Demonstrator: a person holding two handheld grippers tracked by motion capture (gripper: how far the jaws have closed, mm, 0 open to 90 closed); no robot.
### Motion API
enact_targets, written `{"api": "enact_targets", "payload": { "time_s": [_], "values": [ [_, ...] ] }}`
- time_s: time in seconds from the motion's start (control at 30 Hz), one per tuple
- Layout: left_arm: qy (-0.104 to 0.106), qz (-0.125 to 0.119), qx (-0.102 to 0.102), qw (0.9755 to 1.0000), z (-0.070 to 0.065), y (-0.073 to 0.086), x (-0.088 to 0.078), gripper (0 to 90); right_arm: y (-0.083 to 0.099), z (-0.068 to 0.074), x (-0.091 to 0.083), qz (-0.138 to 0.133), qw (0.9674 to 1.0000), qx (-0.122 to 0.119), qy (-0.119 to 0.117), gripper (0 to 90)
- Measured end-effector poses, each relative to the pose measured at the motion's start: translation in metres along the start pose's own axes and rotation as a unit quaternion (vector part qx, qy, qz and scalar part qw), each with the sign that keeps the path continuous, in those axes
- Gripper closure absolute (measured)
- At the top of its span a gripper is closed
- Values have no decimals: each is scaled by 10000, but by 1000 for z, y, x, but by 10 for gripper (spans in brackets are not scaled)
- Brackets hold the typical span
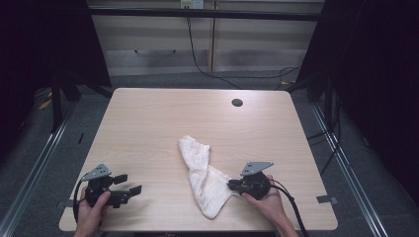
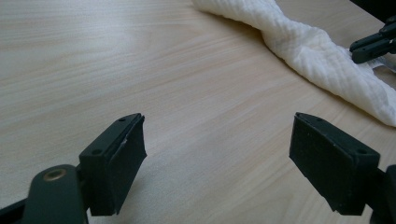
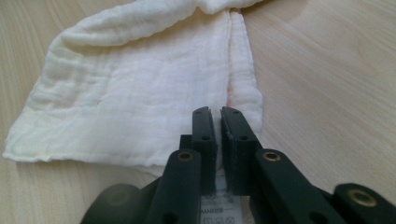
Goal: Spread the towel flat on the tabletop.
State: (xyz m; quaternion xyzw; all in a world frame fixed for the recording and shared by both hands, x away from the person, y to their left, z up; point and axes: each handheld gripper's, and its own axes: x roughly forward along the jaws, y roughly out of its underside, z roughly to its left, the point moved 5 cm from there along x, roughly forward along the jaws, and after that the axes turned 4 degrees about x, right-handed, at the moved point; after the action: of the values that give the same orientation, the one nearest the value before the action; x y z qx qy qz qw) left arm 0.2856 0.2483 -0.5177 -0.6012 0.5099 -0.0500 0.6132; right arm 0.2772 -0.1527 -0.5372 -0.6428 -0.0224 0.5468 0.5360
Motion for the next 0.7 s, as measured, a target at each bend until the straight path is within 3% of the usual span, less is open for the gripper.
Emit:
{"api": "enact_targets", "payload": {
  "time_s": [0.17, 0.37, 0.5, 0.7],
  "values": [
    [-9, -7, -21, 10000, 0, 0, 0, 181, -3, -1, -3, -71, 10000, 38, 44, 890],
    [-16, 26, -2, 10000, 1, 0, 1, 181, -13, -16, -20, -379, 9982, 418, 188, 898],
    [-22, 10, -14, 10000, 1, 0, 1, 181, -28, -21, -32, -632, 9965, 520, 170, 899],
    [-37, 3, -36, 10000, 1, 0, 1, 181, -53, -26, -47, -860, 9949, 471, 250, 899]
  ]
}}
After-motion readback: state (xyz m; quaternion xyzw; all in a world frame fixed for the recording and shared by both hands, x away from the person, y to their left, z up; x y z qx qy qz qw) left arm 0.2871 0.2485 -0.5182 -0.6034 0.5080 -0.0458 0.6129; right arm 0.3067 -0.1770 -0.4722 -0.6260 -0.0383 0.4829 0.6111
